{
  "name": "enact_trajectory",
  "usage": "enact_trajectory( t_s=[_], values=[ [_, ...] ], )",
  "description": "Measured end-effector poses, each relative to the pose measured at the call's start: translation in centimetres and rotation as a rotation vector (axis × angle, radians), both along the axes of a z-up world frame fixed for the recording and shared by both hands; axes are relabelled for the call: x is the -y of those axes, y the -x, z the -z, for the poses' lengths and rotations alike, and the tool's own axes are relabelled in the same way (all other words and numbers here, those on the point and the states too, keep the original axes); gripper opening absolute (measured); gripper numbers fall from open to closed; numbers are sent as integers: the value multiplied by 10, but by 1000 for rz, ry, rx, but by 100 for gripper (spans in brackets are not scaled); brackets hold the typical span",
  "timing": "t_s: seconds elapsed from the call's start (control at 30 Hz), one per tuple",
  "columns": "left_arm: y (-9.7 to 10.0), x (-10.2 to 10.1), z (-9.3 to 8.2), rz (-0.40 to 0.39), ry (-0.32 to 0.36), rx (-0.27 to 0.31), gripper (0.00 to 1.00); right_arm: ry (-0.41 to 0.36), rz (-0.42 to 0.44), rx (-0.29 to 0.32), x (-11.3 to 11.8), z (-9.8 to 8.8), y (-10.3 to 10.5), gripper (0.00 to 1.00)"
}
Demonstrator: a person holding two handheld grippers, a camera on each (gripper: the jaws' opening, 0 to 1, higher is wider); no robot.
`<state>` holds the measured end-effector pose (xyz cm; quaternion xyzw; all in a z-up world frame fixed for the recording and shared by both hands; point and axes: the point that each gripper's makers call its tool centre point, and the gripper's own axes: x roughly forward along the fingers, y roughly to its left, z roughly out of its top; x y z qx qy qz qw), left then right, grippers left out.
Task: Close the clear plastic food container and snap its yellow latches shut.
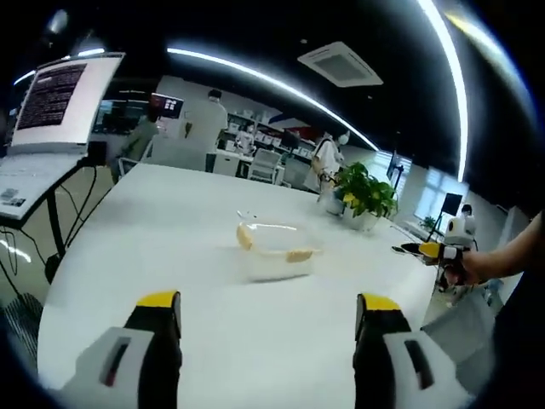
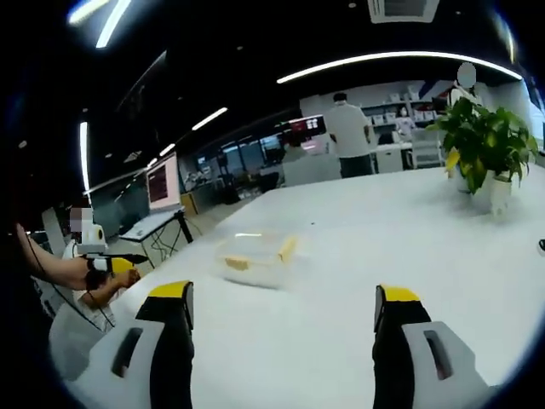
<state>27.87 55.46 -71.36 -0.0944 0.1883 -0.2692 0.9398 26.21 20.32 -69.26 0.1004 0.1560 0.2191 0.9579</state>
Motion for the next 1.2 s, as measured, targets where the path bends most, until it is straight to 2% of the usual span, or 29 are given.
enact_trajectory(
  t_s=[0.07,0.33,0.5,0.57,0.63,0.8,0.9,1.03,1.2],
  values=[
    [5,2,-2,-4,26,-3,81,7,6,-4,6,2,2,86],
    [9,-3,-1,-37,40,-24,80,15,27,9,19,-14,8,85],
    [14,-8,-6,-49,51,-26,79,0,32,1,20,-16,15,83],
    [19,-5,-7,-39,45,-25,79,-2,27,-2,17,-15,19,83],
    [29,1,-9,-12,7,-11,79,-1,22,-10,15,-14,25,82],
    [50,16,-16,-12,31,-7,78,-20,37,-22,19,-13,31,81],
    [54,22,-18,-10,26,7,77,-45,41,-25,17,-13,34,79],
    [62,25,-12,-30,33,-4,76,-48,24,-23,12,-10,37,78],
    [77,30,-4,-48,5,-27,74,-82,-13,-46,0,0,46,78]
  ],
)
